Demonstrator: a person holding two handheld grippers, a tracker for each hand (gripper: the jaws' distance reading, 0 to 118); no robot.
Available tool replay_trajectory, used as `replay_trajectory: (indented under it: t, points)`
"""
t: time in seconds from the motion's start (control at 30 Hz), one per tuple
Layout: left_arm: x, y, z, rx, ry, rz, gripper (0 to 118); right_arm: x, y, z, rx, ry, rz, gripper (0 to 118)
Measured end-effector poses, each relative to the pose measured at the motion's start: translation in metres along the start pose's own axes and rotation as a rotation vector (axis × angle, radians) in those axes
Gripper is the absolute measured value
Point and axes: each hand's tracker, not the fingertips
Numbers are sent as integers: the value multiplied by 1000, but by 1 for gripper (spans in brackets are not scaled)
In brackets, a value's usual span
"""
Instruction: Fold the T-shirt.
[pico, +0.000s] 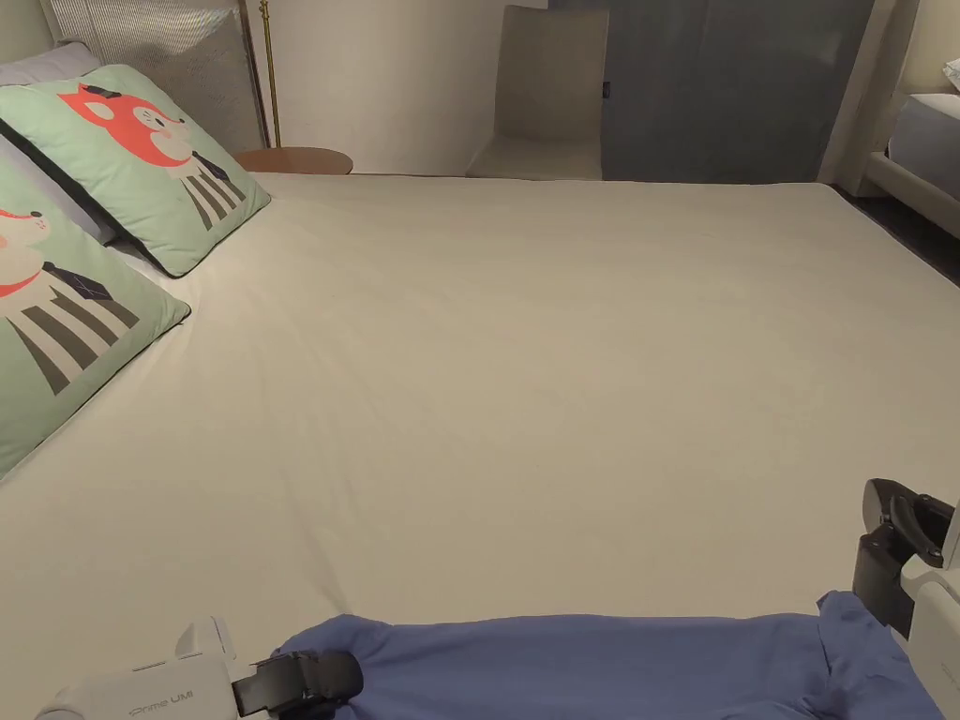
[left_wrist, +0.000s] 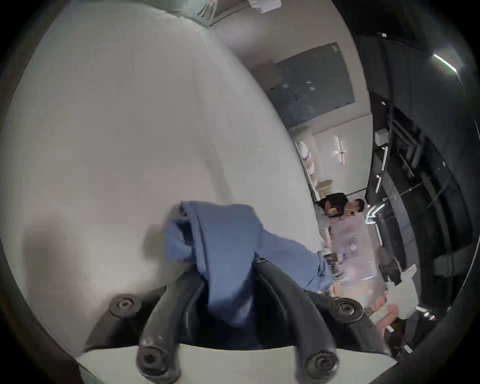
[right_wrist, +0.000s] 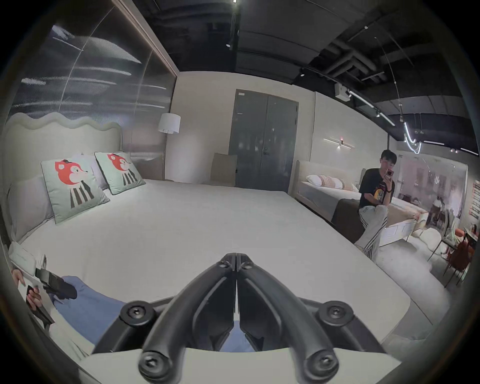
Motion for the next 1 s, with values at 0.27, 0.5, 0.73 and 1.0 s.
replay_trajectory:
  t: [0.27,0.5,0.73,1.0]
  points:
    - [-13,18,82,183,75,38,7,6,1,1,11,1,-17,1]
    - [34,17,112,243,137,-46,7,9,-7,-2,-7,27,-63,1]
    - [136,-9,1,41,92,-194,7,19,-7,2,13,54,-89,1]
    - [154,-62,-138,-82,308,-281,11,62,-15,12,17,-12,-129,1]
